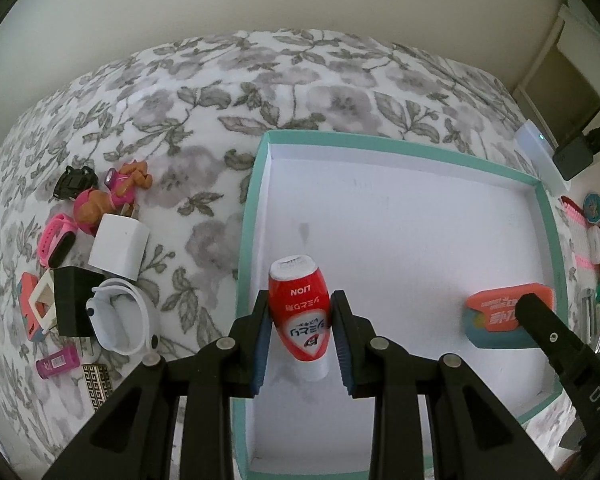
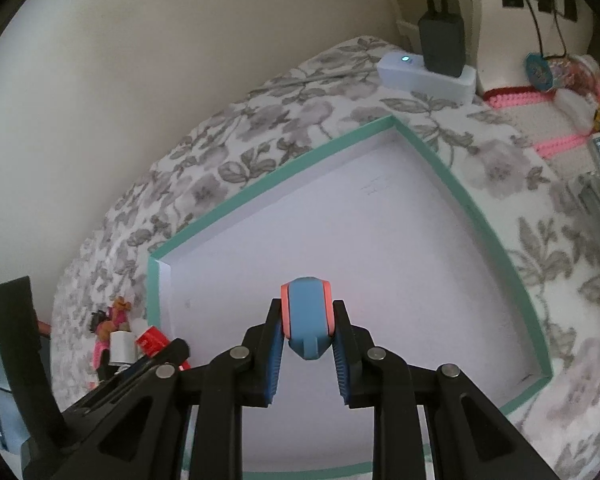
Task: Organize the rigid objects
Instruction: 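Carry the red tube with the left tool into the tray while the right tool carries the knife toy there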
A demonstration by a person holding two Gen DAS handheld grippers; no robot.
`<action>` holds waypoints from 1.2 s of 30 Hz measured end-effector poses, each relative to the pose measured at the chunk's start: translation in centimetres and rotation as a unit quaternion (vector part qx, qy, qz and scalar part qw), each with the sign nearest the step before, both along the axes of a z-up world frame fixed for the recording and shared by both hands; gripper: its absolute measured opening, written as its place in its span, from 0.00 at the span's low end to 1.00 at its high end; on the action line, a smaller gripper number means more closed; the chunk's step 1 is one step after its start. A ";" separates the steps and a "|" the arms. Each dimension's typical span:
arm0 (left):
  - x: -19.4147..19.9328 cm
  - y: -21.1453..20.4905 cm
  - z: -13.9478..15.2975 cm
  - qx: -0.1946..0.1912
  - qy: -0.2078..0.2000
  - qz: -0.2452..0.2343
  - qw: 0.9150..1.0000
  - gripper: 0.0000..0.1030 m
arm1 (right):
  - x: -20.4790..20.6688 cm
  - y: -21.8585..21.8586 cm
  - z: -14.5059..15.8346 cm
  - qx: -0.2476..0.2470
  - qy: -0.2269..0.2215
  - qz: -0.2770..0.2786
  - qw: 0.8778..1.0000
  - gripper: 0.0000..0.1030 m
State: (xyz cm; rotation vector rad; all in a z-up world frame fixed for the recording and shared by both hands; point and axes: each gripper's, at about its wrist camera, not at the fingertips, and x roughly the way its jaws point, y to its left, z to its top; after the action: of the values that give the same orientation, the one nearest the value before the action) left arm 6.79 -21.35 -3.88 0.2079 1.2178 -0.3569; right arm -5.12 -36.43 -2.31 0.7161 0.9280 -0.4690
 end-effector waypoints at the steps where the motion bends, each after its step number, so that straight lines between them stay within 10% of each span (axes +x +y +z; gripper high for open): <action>1: 0.0 0.0 0.0 0.000 0.001 0.001 1.000 0.30 | 0.0 0.0 0.1 -0.007 0.004 0.000 1.000 0.26; 15: 0.2 1.2 0.5 -0.008 -0.003 0.013 1.000 0.32 | 0.2 -0.1 -0.5 -0.062 0.061 -0.005 0.996 0.39; 24: 0.1 1.2 1.0 -0.012 -0.013 0.014 1.000 0.55 | 0.2 0.2 -0.2 -0.097 0.080 -0.009 0.992 0.45; 36: 0.4 2.5 2.2 -0.013 -0.034 0.039 0.999 0.60 | 1.6 2.2 0.5 -0.142 0.079 0.034 0.986 0.66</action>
State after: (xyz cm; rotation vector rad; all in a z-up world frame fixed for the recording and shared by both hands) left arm 7.22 -18.83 -1.66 0.1492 1.1501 -0.2962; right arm -3.52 -34.20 -1.82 0.3919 1.0054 -0.5900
